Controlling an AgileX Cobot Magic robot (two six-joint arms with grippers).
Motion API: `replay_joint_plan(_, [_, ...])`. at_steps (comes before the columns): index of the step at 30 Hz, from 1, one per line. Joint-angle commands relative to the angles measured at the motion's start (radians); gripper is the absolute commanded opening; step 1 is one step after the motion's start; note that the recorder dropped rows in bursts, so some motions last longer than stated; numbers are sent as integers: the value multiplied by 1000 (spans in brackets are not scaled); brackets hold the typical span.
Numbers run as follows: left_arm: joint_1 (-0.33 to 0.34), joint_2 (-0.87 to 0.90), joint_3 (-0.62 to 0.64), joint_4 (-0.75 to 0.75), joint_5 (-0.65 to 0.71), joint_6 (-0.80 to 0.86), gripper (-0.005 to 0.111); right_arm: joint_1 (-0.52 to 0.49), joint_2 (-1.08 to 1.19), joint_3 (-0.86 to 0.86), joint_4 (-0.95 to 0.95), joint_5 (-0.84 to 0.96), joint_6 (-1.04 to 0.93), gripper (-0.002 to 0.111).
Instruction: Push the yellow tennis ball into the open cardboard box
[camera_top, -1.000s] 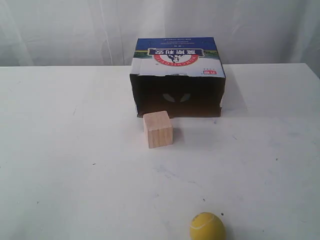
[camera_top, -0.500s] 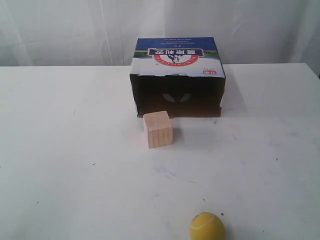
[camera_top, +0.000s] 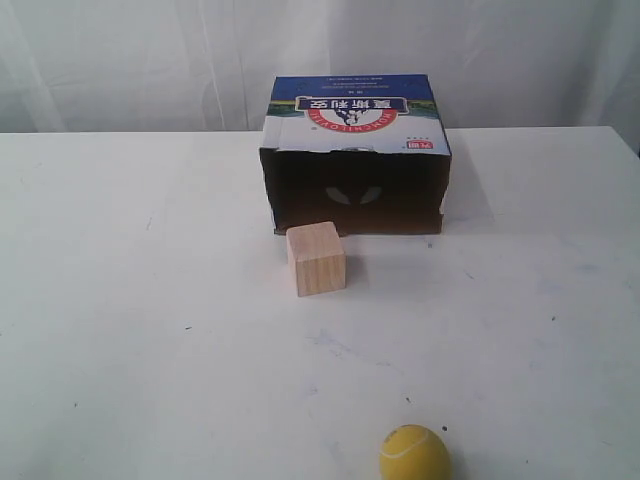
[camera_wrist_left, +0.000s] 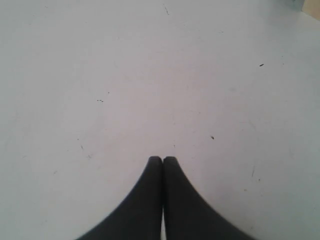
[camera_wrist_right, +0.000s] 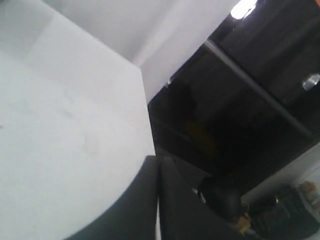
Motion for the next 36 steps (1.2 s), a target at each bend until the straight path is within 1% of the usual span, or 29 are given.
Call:
replay_joint_plan(1, [-6,-4,2,-14,28,1,0,-7,-5,5,10,-188,123,0])
replay_joint_plan(8, [-6,-4,2,-14,28,1,0,-7,-5,5,44,-606,650,0])
replay_joint_plan(10, [-6,-4,2,-14,28,1,0,-7,-5,5,44,-701,800,0])
replay_joint_plan(14, [-6,-4,2,-14,28,1,0,-7,-5,5,55,-827,1104,0])
replay_joint_plan(16, [-6,-4,2,-14,28,1,0,-7,-5,5,143,-855,1185,0])
replay_joint_plan(18, [-6,-4,2,-14,28,1,0,-7,-5,-8,270,-868,1202,0])
replay_joint_plan(21, [-6,-4,2,-14,28,1,0,-7,-5,-105,532,-908,1137,0])
replay_joint_plan(23, [-6,-4,2,-14,28,1,0,-7,32,-220,666,-954,1001,0])
replay_joint_plan(26, [-6,-4,2,-14,28,1,0,-7,152,-433,691,-973,756,0])
replay_joint_plan(28, [-6,-4,2,-14,28,1,0,-7,271,-562,642,-960,601,0])
replay_joint_plan(30, [-6,-4,2,-14,28,1,0,-7,389,-644,598,-932,447,0])
replay_joint_plan(31, [-6,-4,2,-14,28,1,0,-7,471,-693,582,-892,319,0])
replay_joint_plan(33, [-6,-4,2,-14,28,1,0,-7,581,-751,582,-765,152,0])
replay_joint_plan(34, [-6,-4,2,-14,28,1,0,-8,670,-782,584,-611,56,0])
replay_joint_plan(36, [-6,-4,2,-14,28,1,0,-11,821,-835,584,-367,-105,0])
